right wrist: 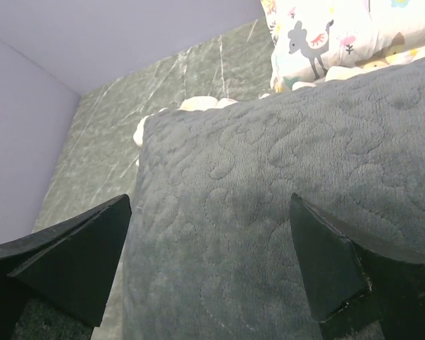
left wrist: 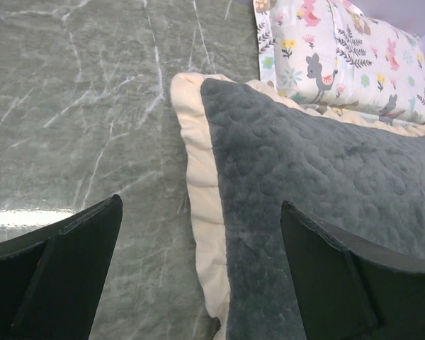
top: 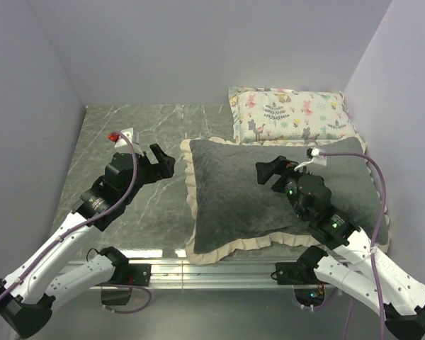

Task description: Remove the pillowcase from the pillow

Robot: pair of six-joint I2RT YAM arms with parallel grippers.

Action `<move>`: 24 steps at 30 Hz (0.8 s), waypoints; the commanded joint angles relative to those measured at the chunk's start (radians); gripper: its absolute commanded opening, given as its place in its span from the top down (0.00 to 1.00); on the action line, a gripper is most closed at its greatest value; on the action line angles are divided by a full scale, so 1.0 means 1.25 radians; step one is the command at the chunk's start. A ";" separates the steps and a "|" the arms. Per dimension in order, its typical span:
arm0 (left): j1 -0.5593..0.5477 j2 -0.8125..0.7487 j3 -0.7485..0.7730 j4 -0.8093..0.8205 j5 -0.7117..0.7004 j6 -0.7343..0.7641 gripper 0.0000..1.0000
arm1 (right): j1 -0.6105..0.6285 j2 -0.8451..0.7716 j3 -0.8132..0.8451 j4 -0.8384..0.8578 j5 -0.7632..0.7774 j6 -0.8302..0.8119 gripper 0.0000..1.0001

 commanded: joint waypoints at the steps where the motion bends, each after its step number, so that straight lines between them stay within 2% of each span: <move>1: -0.003 0.008 -0.015 0.030 0.048 -0.002 0.01 | 0.005 -0.019 0.020 -0.002 0.010 -0.026 0.00; 7: -0.003 0.047 -0.089 0.104 0.138 -0.051 0.01 | 0.006 0.002 0.030 -0.013 -0.024 -0.068 0.00; 16: -0.003 0.112 -0.236 0.322 0.310 -0.083 0.01 | 0.006 0.027 0.020 -0.028 -0.030 -0.105 0.00; 22: -0.006 0.129 -0.361 0.610 0.463 -0.130 0.01 | 0.005 0.047 -0.011 -0.006 -0.013 -0.114 0.00; 24: -0.014 0.174 -0.360 0.632 0.473 -0.135 0.01 | 0.006 0.062 -0.016 0.000 -0.008 -0.113 0.00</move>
